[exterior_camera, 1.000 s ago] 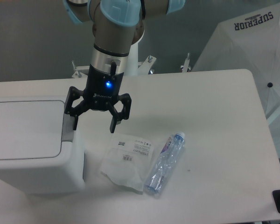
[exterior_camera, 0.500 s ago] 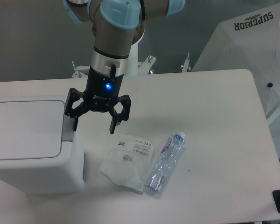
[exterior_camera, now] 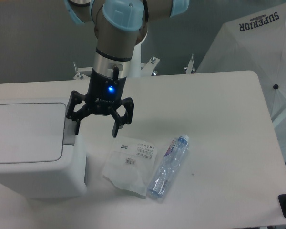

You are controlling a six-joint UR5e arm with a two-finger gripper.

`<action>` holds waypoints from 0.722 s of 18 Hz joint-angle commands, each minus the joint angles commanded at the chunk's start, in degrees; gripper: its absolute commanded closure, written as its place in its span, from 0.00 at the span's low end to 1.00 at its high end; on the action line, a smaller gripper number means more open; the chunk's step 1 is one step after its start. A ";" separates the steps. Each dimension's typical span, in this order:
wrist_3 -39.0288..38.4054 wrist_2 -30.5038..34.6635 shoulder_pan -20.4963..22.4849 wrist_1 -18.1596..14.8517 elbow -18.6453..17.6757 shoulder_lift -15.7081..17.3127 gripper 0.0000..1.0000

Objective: Open the trash can
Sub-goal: 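Hold the gripper at the bin while the lid swings open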

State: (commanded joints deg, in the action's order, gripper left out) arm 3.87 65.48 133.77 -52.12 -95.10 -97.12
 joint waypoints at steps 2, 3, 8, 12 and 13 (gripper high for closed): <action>0.00 0.00 0.00 0.00 0.00 -0.09 0.00; 0.00 0.00 0.00 0.00 0.00 -0.09 0.00; 0.00 0.00 0.00 0.00 0.17 -0.18 0.00; 0.26 -0.17 0.26 0.00 2.10 0.79 0.00; 0.35 -0.17 0.44 -0.09 2.81 0.79 0.00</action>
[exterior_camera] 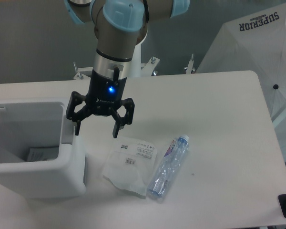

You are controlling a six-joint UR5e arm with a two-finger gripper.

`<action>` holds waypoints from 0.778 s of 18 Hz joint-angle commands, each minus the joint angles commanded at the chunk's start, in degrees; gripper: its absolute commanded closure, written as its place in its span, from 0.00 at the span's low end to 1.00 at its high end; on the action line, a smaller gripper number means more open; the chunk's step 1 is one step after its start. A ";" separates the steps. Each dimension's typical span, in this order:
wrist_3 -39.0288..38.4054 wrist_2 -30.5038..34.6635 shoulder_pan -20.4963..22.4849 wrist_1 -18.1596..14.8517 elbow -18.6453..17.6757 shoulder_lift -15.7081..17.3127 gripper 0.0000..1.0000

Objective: Open the trash can
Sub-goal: 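Hold the gripper at the bin while the lid swings open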

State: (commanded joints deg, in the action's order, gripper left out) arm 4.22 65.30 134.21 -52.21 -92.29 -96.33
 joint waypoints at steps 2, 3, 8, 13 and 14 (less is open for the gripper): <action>0.00 0.00 0.79 0.00 1.76 -0.09 0.00; 0.00 0.00 1.58 0.00 2.37 -0.09 0.00; 2.62 1.23 3.87 0.44 5.80 -0.53 0.00; 14.91 10.97 5.19 0.18 5.99 -0.44 0.00; 17.12 12.73 5.19 -0.09 5.90 -0.44 0.00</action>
